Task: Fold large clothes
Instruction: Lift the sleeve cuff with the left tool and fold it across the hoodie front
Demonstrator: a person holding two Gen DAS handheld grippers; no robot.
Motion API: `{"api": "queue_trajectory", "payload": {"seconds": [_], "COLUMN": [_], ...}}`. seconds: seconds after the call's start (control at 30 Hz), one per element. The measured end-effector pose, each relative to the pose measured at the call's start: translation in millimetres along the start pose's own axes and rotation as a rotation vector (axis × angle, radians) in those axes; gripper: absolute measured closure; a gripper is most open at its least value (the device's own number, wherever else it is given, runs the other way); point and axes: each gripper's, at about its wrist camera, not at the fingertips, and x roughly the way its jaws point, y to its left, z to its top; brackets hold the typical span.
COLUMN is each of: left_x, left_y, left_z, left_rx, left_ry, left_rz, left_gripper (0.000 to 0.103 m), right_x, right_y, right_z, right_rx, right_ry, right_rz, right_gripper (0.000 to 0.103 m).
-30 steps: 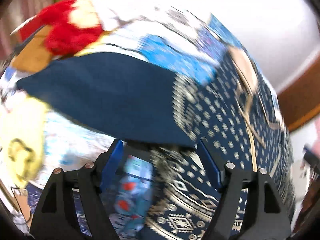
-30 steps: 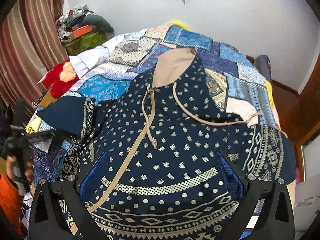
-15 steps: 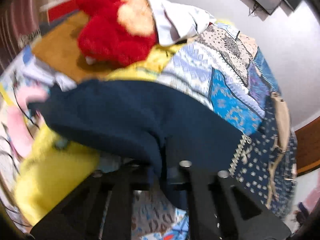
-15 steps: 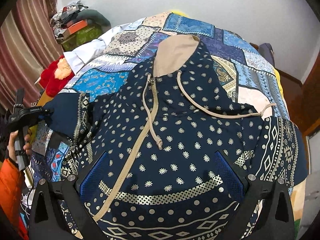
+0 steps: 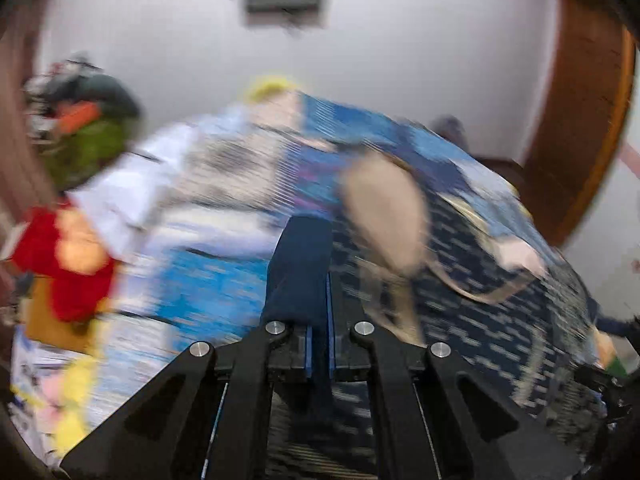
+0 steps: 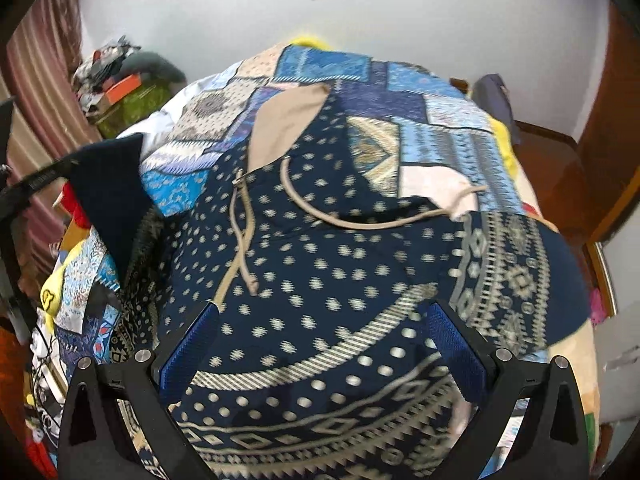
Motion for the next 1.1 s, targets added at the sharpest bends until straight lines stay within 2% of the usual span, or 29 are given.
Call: {"api": "queue_trajectory", "payload": {"seconds": [0.17,0.3,0.33,0.4,0.47,0.5,0.57,0.67,0.73,0.83,1.0,1.1], "left_x": [56,83,82,71,54,49,32,8,0,7,32,47], "left_y": [-70,-100,-102,-100,-85,-80,-59,-16,18,56,109,120], "left_z": [-45,-84,-89,-92,-90,-90,-89,-86,-89,-95,-120,-133], "left_rx": [0.045,0.086,0.106,0.133,0.125,0.120,0.107,0.071,0.059,0.021,-0.114,-0.141], "left_ry": [0.208,0.354,0.358,0.339,0.332,0.318,0.268,0.209,0.190,0.212,0.271,0.293], "left_rz": [-0.148,-0.180,-0.171,-0.159,-0.170,-0.170,-0.145,-0.068,0.024,0.092,0.098,0.094], "left_gripper": [0.099,0.099,0.097,0.086,0.066,0.060,0.040,0.037,0.036,0.036,0.036,0.036], "right_x": [-16,-18,-18,-17,-15,-13,-9,0,10,28,75,101], "right_y": [-28,-49,-51,-54,-52,-48,-35,-7,17,52,111,137], "right_z": [-11,-21,-23,-26,-26,-25,-21,-13,-6,2,15,21], "right_rx": [0.010,0.017,0.018,0.013,-0.002,-0.012,-0.034,-0.087,-0.143,-0.231,-0.370,-0.421], "right_ry": [-0.006,0.033,0.042,0.054,0.062,0.065,0.070,0.071,0.068,0.073,0.120,0.143], "right_rz": [-0.050,-0.077,-0.081,-0.083,-0.082,-0.078,-0.062,-0.029,-0.017,-0.003,0.005,0.016], "right_gripper": [0.000,0.000,0.000,0.000,0.000,0.000,0.000,0.000,0.000,0.000,0.000,0.000]}}
